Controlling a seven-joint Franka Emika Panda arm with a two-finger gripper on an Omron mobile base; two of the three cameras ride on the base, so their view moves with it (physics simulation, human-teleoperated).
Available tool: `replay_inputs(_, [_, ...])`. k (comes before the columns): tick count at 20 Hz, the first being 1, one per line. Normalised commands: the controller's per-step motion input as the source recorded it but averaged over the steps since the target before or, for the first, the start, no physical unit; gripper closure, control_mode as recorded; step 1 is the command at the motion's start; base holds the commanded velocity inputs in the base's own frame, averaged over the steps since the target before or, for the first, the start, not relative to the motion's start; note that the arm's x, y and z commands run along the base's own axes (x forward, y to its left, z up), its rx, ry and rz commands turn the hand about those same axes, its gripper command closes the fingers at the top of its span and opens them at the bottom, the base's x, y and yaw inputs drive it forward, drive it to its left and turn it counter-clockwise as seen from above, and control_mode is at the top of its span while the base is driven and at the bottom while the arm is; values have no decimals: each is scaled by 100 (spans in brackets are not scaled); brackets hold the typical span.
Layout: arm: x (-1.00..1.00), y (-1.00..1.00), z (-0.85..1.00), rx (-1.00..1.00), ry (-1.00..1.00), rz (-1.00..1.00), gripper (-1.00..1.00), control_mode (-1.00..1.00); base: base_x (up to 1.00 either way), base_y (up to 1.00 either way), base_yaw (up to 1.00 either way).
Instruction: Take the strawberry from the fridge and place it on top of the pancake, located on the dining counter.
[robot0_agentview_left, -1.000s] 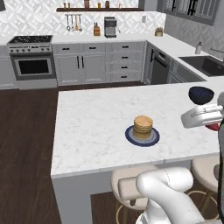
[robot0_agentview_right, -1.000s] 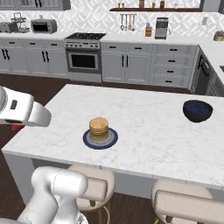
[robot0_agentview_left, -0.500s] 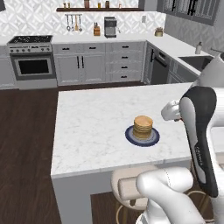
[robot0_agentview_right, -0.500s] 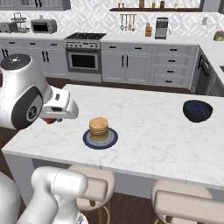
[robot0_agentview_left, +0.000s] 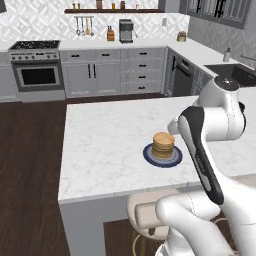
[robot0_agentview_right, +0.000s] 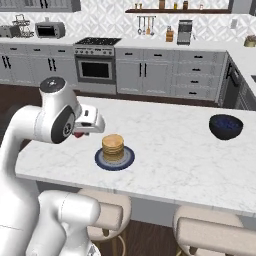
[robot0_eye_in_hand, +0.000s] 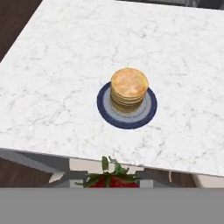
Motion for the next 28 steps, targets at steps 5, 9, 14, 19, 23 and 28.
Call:
replay_inputs(5, [100, -26, -10, 0, 8, 0, 100, -100, 0, 0, 0])
replay_inputs(9, [83, -23, -30, 0, 0, 0, 100, -100, 0, 0, 0])
replay_inputs(14, [70, -1, -46, 0, 0, 0, 100, -100, 0, 0, 0])
replay_inputs(19, [18, 0, -35, 0, 0, 0, 100, -100, 0, 0, 0])
replay_inputs(23, [0, 0, -26, 0, 0, 0, 100, -100, 0, 0, 0])
replay_inputs(28, [39, 0, -25, 0, 0, -1, 100, -100, 0, 0, 0])
